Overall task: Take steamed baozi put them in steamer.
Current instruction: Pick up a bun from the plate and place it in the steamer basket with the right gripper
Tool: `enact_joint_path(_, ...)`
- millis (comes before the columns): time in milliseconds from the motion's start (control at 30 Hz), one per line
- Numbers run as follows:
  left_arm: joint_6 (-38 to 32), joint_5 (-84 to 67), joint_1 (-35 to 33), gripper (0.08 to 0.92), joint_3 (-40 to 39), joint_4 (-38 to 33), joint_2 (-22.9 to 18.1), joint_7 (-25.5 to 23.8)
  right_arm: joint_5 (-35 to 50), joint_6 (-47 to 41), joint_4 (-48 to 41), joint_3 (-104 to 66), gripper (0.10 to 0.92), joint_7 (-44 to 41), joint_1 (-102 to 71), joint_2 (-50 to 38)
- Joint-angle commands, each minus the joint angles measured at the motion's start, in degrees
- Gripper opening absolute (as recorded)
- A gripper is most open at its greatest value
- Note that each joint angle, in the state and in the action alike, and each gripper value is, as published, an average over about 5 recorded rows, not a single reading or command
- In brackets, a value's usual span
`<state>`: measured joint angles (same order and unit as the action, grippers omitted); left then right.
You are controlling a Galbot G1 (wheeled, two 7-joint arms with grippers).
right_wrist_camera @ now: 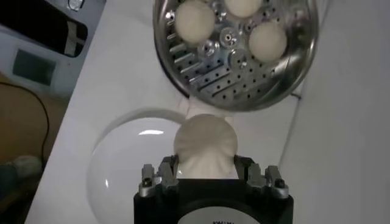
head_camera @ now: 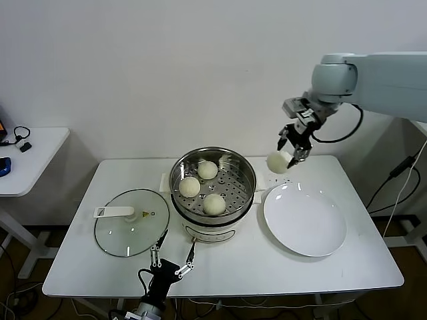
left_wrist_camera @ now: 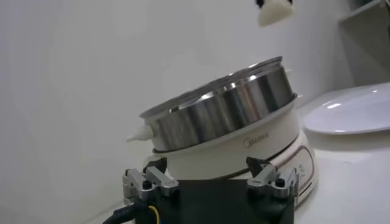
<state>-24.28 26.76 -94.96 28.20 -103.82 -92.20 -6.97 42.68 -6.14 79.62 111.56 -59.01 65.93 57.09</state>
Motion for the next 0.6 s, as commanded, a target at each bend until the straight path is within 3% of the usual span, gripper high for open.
enact_joint_path(33, 0.1, -0.2, -0.1, 0.823, 0.2, -0.3, -2.8, 0.0, 2.9, -2.8, -2.3, -5.6, 0.628, 2.7, -4.7, 8.1)
enact_joint_path(600, -0.2, -0.2, -0.5, 0.823, 0.9, -0.3, -2.8, 0.1, 0.6, -6.0, -9.6, -10.9, 0.628, 7.4, -18.5, 11.6)
